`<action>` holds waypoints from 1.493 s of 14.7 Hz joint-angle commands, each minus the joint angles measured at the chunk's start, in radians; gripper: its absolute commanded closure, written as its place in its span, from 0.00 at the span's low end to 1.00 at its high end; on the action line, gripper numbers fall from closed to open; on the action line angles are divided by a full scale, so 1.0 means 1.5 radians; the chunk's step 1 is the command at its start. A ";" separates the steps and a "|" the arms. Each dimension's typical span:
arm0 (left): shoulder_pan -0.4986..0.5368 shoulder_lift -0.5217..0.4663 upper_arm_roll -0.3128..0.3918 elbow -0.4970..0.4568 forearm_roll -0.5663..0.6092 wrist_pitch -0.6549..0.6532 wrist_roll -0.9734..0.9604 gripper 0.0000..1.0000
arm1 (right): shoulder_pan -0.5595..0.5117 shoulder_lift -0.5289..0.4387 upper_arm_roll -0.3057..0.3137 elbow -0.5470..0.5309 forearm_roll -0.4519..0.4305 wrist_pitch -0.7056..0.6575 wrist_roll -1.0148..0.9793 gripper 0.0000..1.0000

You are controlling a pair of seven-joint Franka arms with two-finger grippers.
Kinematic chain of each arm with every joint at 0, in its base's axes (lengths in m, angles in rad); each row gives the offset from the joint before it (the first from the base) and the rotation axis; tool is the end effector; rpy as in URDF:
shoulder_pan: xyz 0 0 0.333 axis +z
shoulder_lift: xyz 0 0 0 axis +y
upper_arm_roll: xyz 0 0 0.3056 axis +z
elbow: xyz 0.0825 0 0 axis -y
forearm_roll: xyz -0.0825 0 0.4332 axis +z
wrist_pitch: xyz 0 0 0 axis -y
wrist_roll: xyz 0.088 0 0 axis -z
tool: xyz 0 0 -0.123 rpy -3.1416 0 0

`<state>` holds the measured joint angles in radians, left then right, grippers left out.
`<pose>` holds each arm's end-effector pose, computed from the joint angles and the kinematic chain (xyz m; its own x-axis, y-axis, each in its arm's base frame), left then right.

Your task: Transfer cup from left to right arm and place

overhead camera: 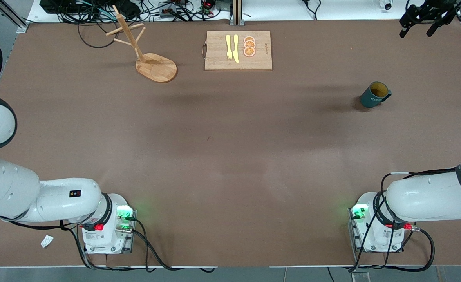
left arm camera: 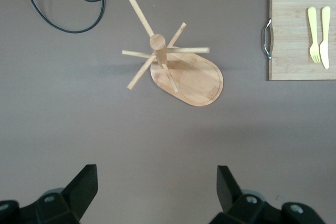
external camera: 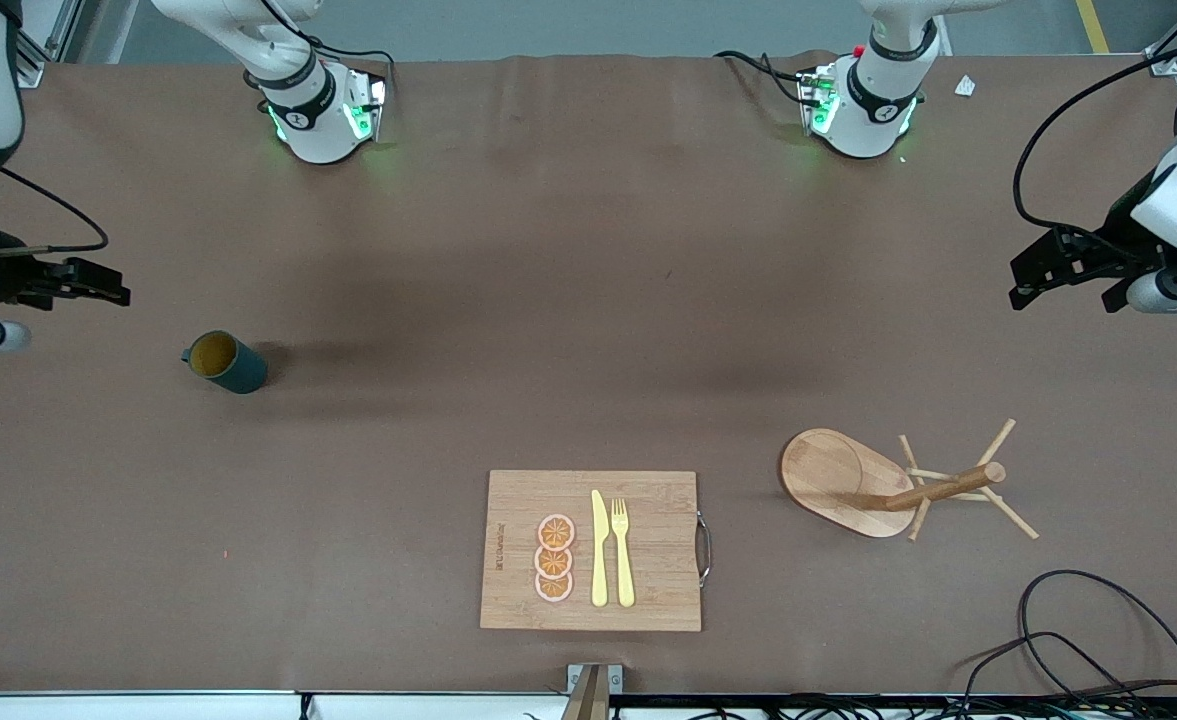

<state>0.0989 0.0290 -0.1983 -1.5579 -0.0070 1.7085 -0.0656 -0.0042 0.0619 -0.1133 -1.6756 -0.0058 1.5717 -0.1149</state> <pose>0.6249 -0.0615 0.6005 0.9922 -0.0313 0.1208 -0.0341 -0.9992 0.0207 0.6044 -0.0707 0.5068 0.9863 -0.0019 -0.1650 -0.0030 -1.0000 -0.0062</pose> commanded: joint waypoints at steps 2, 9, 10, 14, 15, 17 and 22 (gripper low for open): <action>0.001 0.020 -0.001 0.038 -0.002 -0.009 0.002 0.00 | 0.010 0.006 0.001 0.091 -0.009 -0.046 0.051 0.00; 0.001 0.020 -0.001 0.039 -0.001 -0.010 0.002 0.00 | 0.010 0.012 0.000 0.169 -0.004 -0.093 0.055 0.00; 0.001 0.020 -0.001 0.039 -0.001 -0.009 0.003 0.00 | 0.010 0.012 0.001 0.170 0.001 -0.115 0.057 0.00; 0.002 0.021 -0.001 0.039 -0.002 -0.010 0.005 0.00 | 0.010 -0.005 0.002 0.160 0.003 -0.135 0.049 0.00; 0.002 0.020 -0.001 0.039 -0.002 -0.010 0.005 0.00 | 0.010 -0.020 0.001 0.149 0.003 -0.137 0.049 0.00; 0.002 0.021 -0.001 0.039 -0.002 -0.010 0.006 0.00 | 0.009 -0.057 0.001 0.114 0.003 -0.138 0.049 0.00; 0.002 0.021 -0.001 0.039 -0.002 -0.010 0.007 0.00 | 0.010 -0.099 0.001 0.090 0.000 -0.140 0.048 0.00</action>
